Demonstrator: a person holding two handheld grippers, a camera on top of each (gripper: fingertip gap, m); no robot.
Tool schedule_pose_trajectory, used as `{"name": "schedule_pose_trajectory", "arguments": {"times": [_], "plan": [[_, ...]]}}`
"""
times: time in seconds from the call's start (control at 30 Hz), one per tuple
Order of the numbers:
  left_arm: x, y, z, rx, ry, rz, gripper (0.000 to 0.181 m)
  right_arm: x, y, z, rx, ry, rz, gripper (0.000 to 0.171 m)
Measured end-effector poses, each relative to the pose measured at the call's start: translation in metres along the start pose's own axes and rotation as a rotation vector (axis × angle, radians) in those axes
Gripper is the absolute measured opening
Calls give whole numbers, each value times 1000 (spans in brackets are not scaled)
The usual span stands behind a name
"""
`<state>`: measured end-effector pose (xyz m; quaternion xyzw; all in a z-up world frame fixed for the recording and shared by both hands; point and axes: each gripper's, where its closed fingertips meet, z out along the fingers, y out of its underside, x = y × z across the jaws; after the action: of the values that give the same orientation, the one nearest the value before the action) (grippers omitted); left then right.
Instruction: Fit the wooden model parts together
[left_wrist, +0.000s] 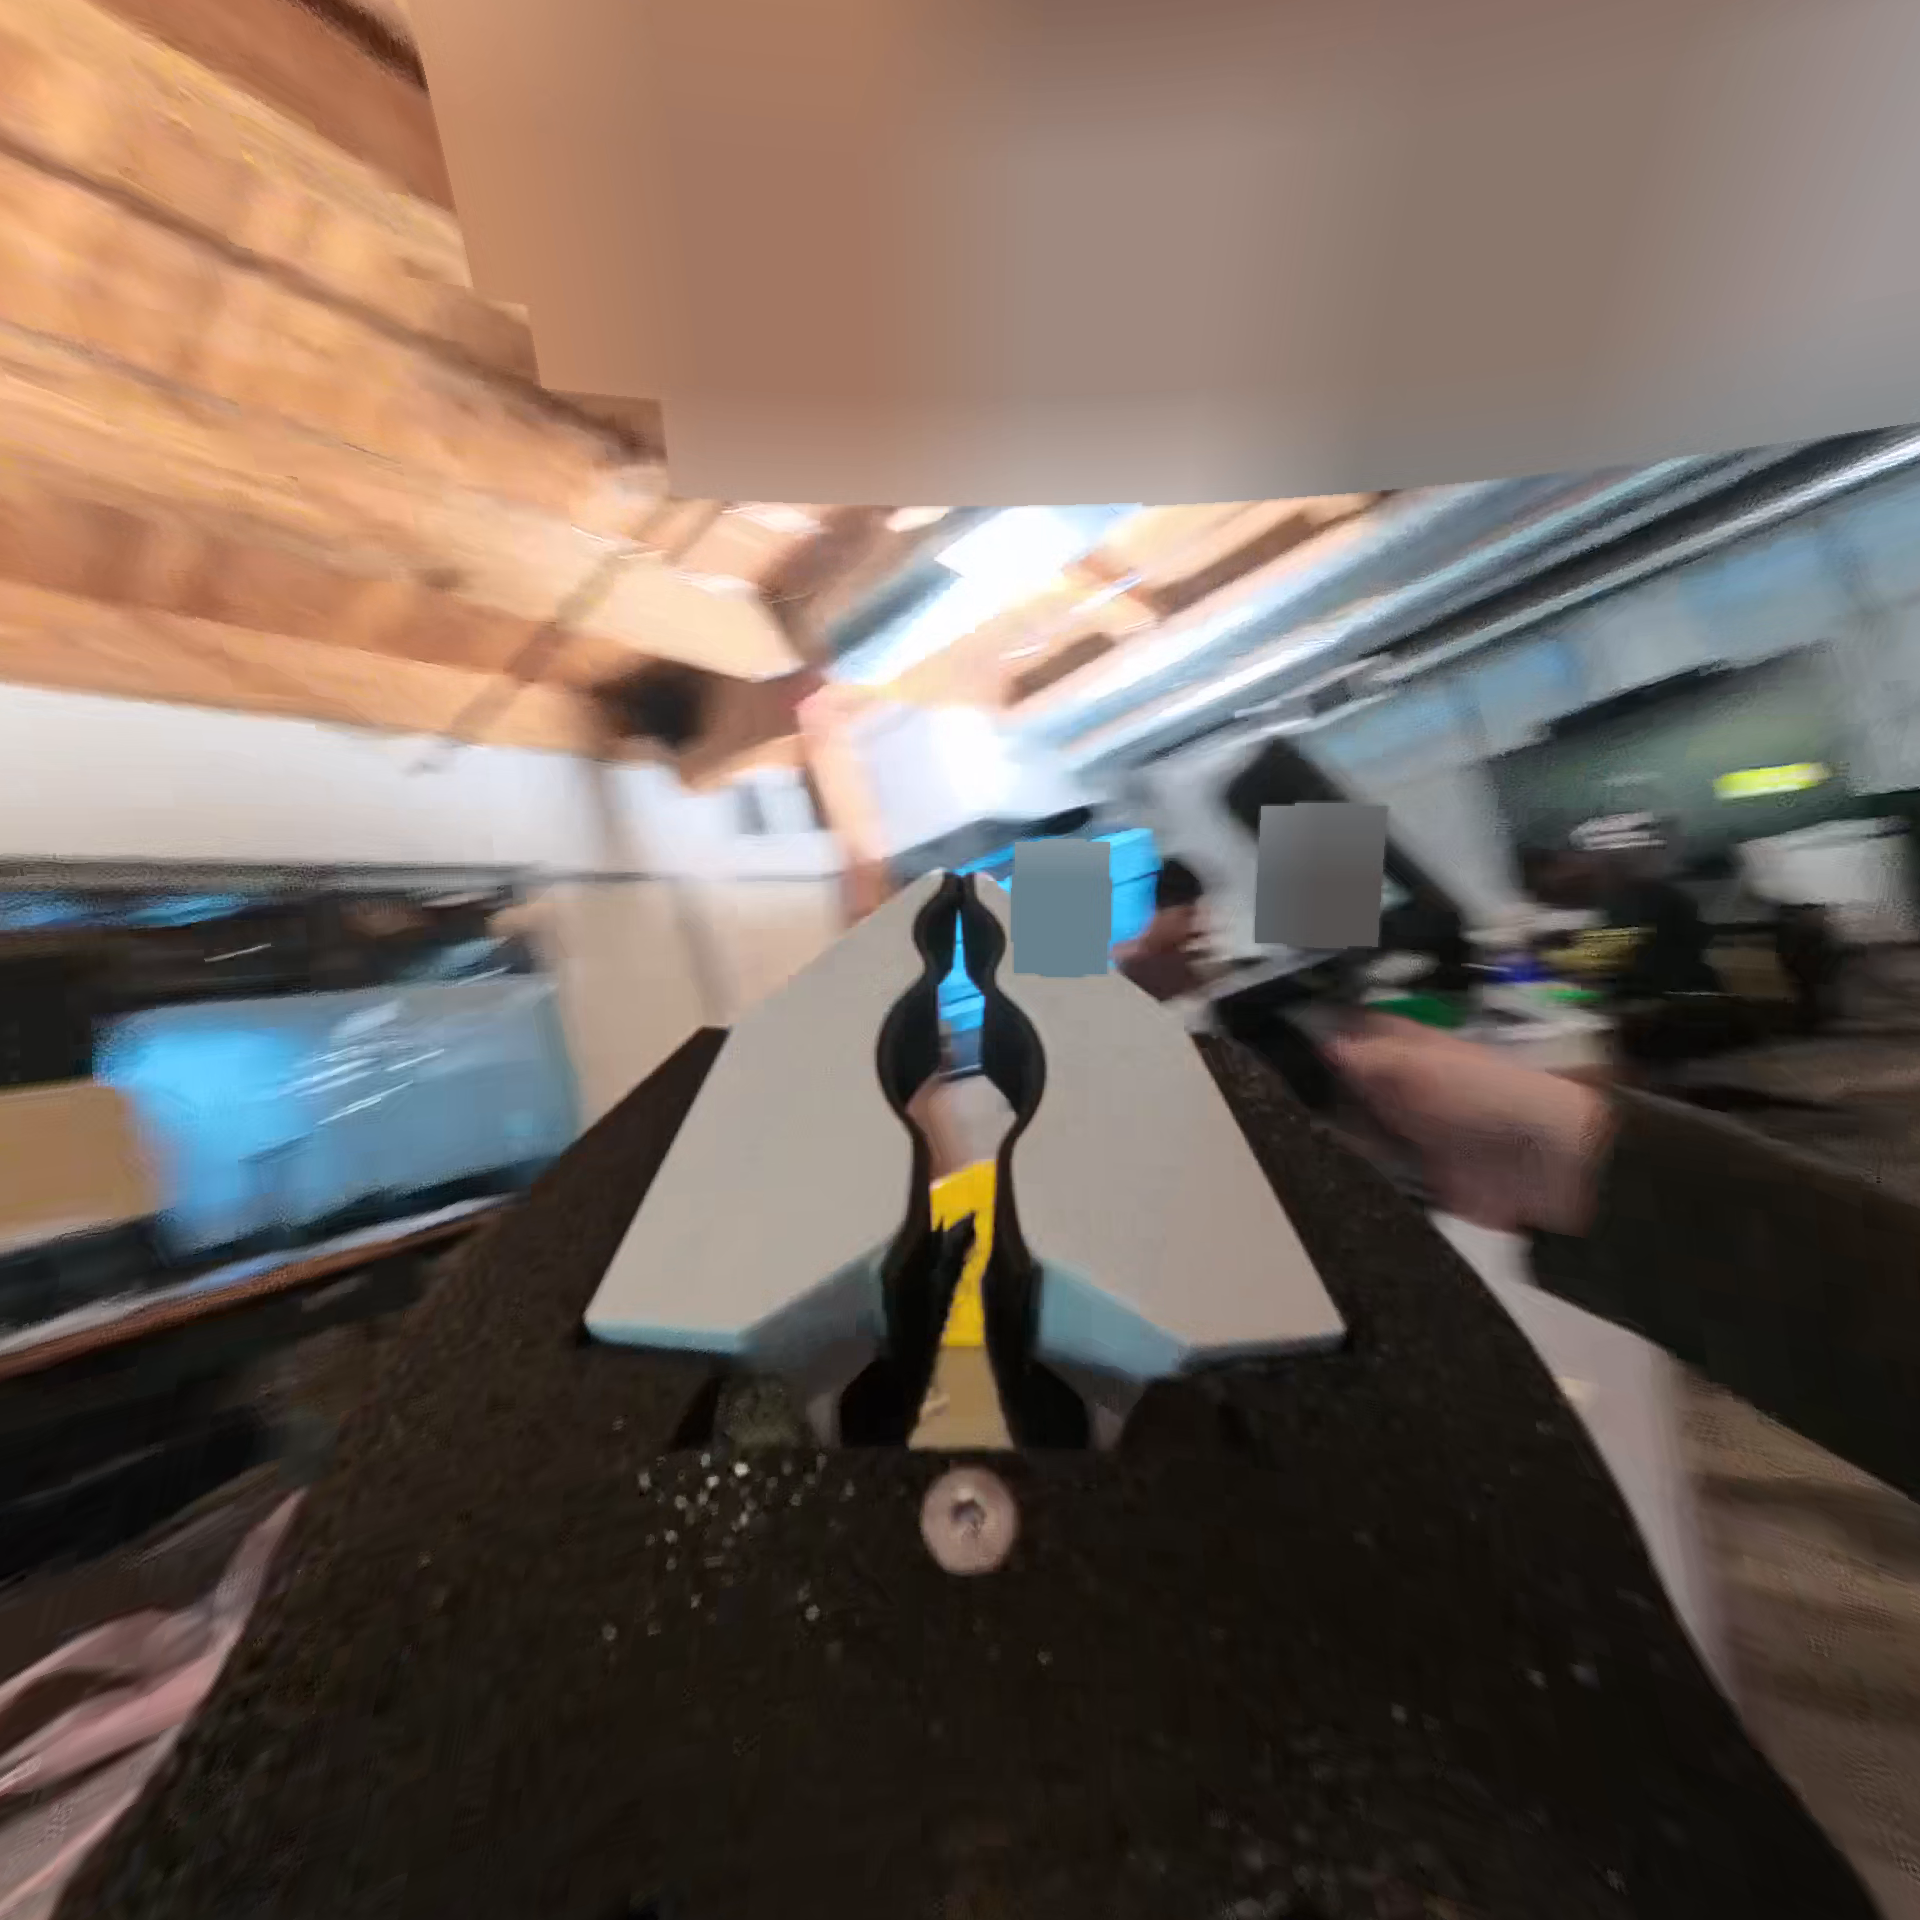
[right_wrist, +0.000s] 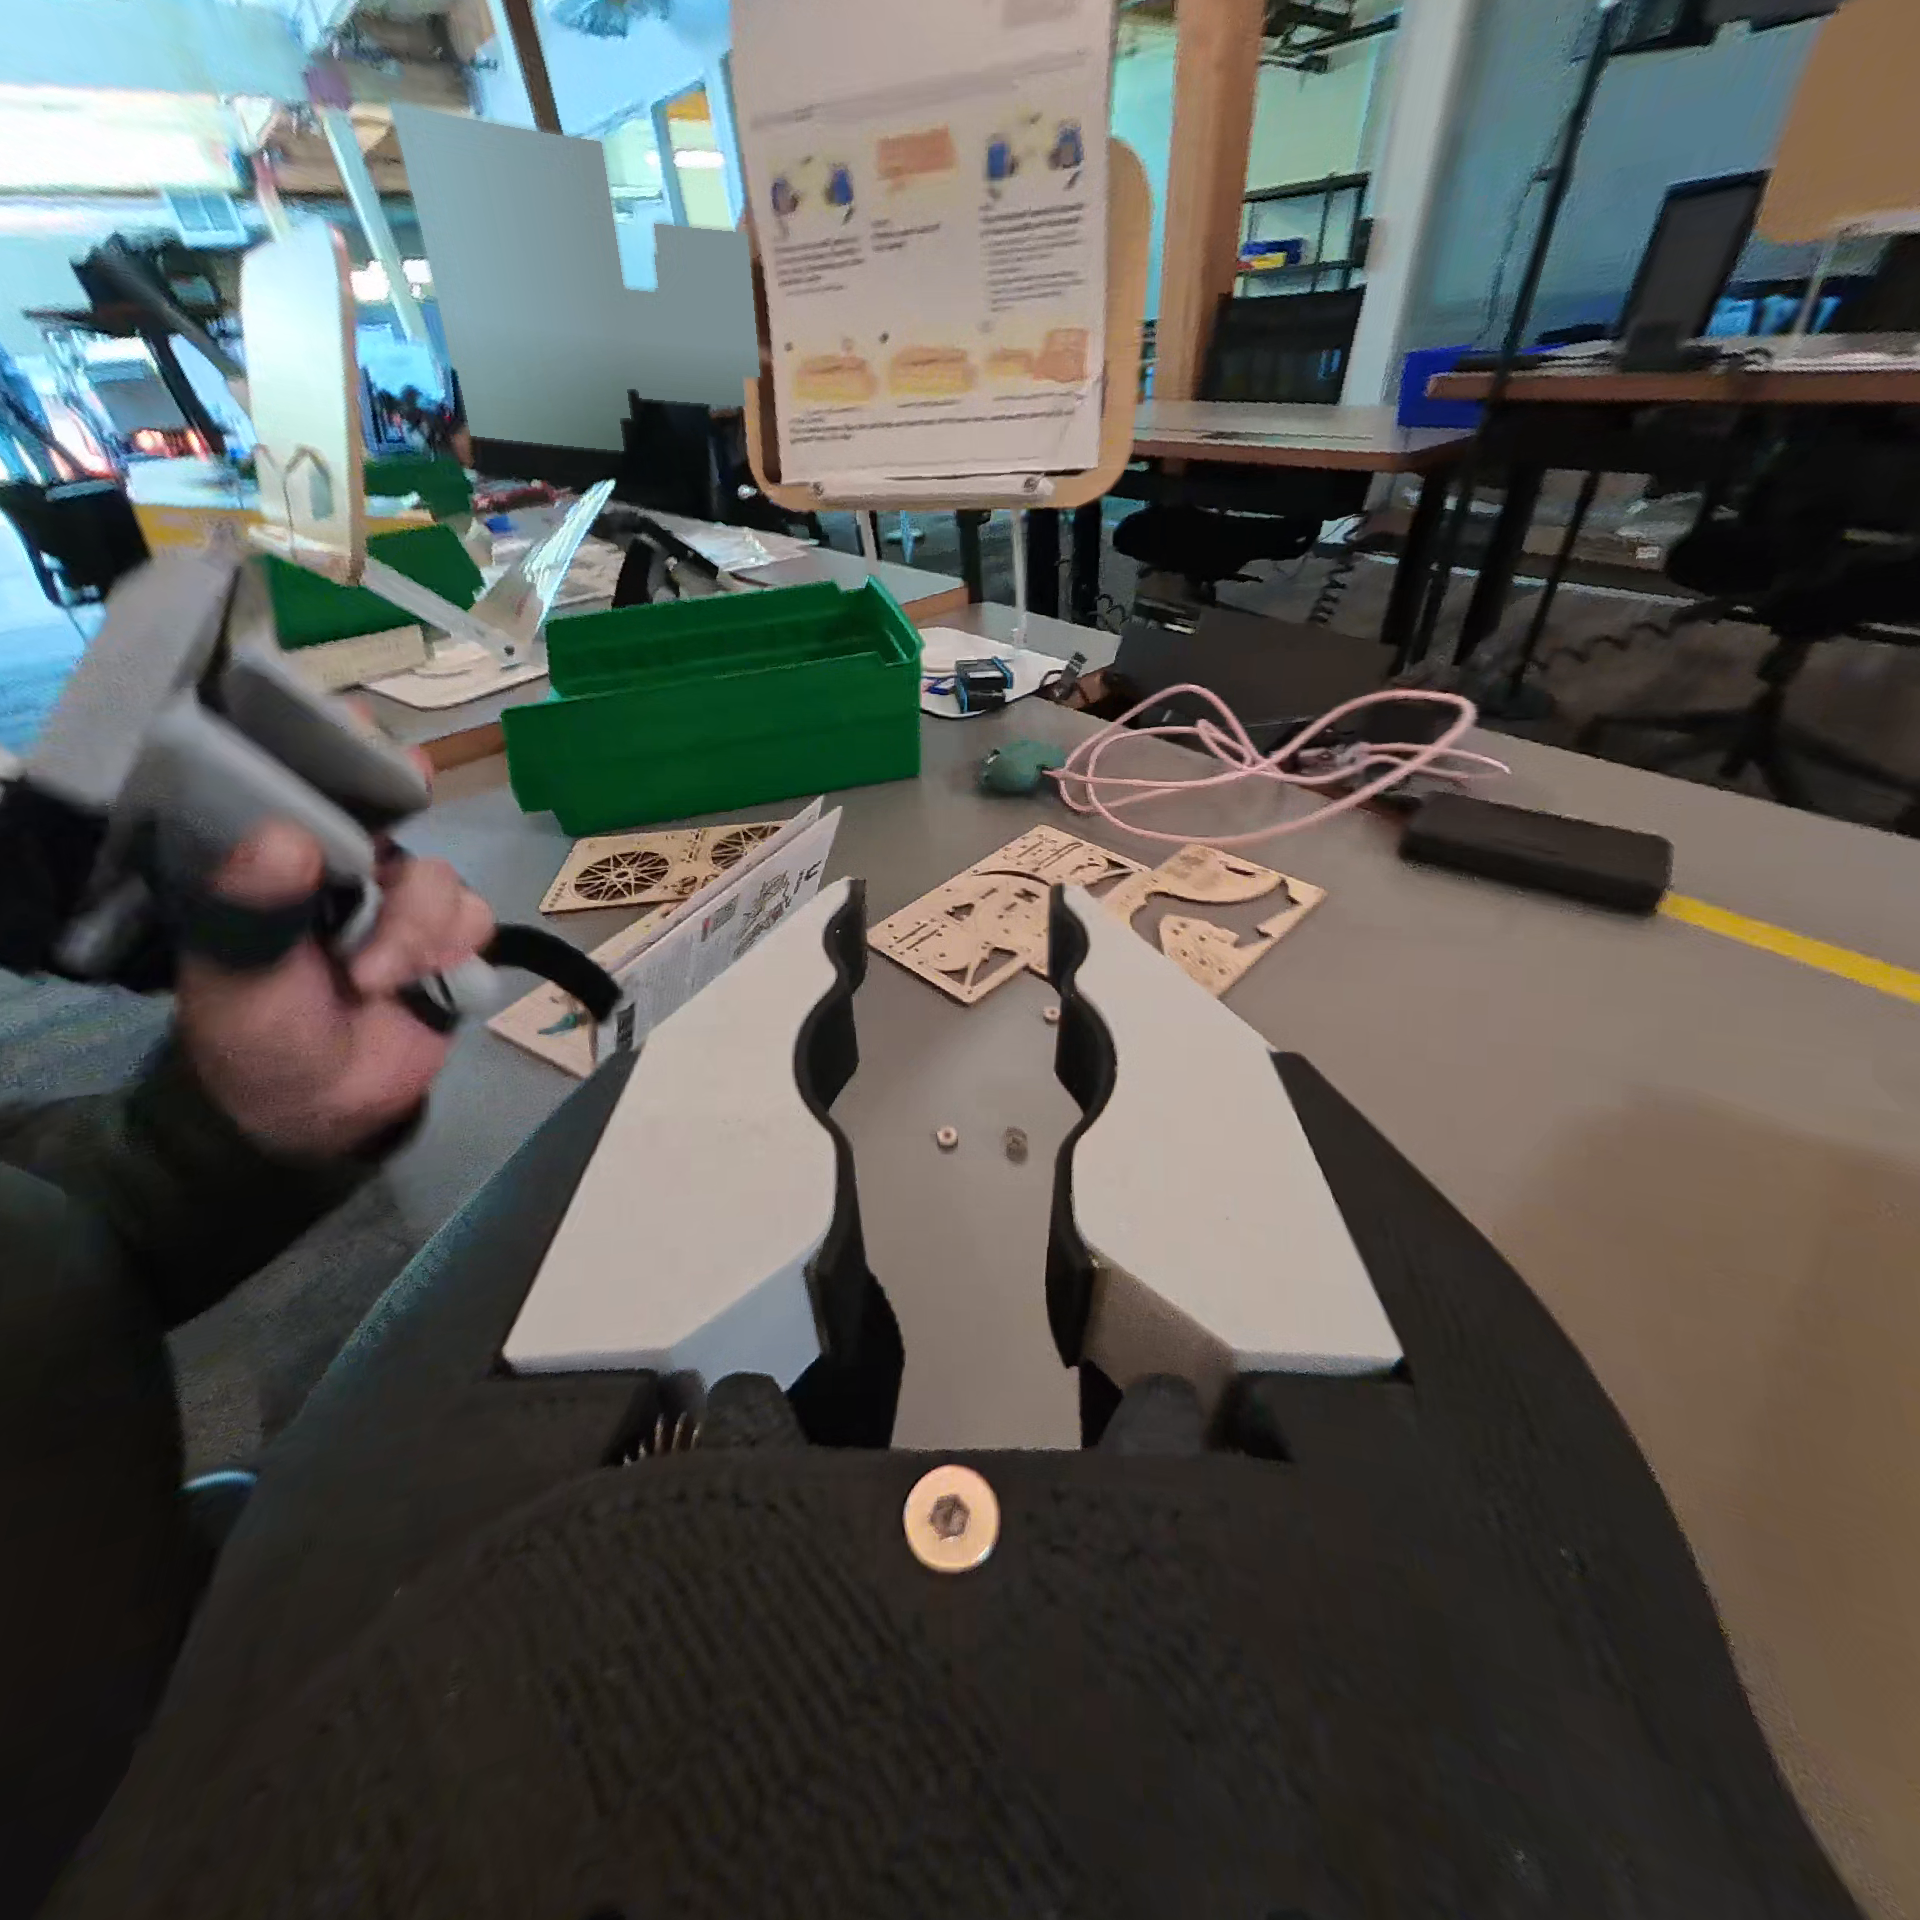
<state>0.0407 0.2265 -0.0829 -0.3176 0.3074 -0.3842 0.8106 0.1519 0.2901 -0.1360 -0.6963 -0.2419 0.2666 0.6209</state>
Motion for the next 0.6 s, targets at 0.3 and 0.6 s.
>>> {"name": "schedule_pose_trajectory", "arguments": {"times": [0.3, 0.6], "plan": [[-202, -15, -113, -178, -631, 161, 0, -18, 27, 151, -111, -1, -156, 26], [-241, -31, -188, -255, -754, 375, 0, -31, 88, 183, -165, -15, -357, 23]]}}
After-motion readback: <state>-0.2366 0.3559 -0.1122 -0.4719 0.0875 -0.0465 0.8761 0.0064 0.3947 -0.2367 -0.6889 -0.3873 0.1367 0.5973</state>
